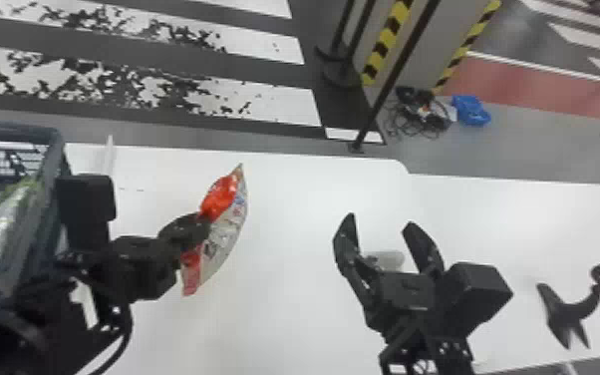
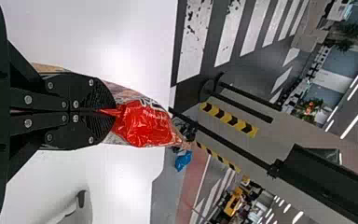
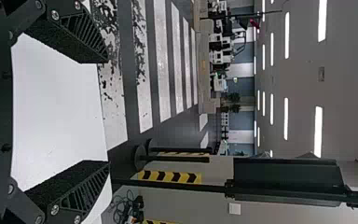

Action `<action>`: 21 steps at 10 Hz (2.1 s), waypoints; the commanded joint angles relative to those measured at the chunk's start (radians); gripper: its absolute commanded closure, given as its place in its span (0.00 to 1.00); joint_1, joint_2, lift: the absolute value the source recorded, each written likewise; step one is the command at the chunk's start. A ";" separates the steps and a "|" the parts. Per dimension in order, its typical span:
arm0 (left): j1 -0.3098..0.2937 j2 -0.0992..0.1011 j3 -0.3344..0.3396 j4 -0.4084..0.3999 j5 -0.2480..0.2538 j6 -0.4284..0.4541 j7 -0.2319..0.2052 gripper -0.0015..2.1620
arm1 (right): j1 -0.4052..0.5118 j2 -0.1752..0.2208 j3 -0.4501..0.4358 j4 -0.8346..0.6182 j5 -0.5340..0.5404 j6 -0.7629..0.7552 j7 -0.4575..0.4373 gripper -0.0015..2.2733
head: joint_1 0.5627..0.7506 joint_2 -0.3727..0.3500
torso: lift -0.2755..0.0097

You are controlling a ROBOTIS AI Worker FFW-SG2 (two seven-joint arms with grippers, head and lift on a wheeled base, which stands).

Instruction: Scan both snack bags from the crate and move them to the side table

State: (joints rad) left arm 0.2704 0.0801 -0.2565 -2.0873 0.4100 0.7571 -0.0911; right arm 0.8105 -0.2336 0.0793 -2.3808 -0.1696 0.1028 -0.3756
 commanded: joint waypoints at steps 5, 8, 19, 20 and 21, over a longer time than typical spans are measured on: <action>-0.095 -0.040 -0.214 0.141 -0.169 0.000 0.024 0.81 | 0.001 -0.006 -0.033 0.006 -0.008 -0.036 -0.042 0.08 | 0.70 0.03 | 0.86; -0.128 -0.054 -0.271 0.204 -0.214 0.003 0.017 0.81 | 0.001 -0.007 -0.055 0.009 -0.031 -0.048 -0.052 0.08 | 0.70 0.03 | 0.86; -0.171 -0.049 -0.431 0.368 -0.324 -0.012 0.017 0.01 | 0.006 -0.007 -0.058 0.003 -0.036 -0.064 -0.055 0.08 | 0.70 0.03 | 0.86; -0.163 -0.046 -0.428 0.354 -0.320 -0.015 0.013 0.02 | 0.007 -0.007 -0.058 0.000 -0.034 -0.064 -0.057 0.08 | 0.70 0.03 | 0.86; -0.158 -0.045 -0.426 0.340 -0.320 -0.015 0.014 0.02 | 0.009 -0.007 -0.056 -0.001 -0.033 -0.064 -0.055 0.08 | 0.70 0.03 | 0.86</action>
State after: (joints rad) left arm 0.1095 0.0336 -0.6828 -1.7401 0.0894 0.7428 -0.0776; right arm 0.8178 -0.2408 0.0218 -2.3814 -0.2036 0.0392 -0.4318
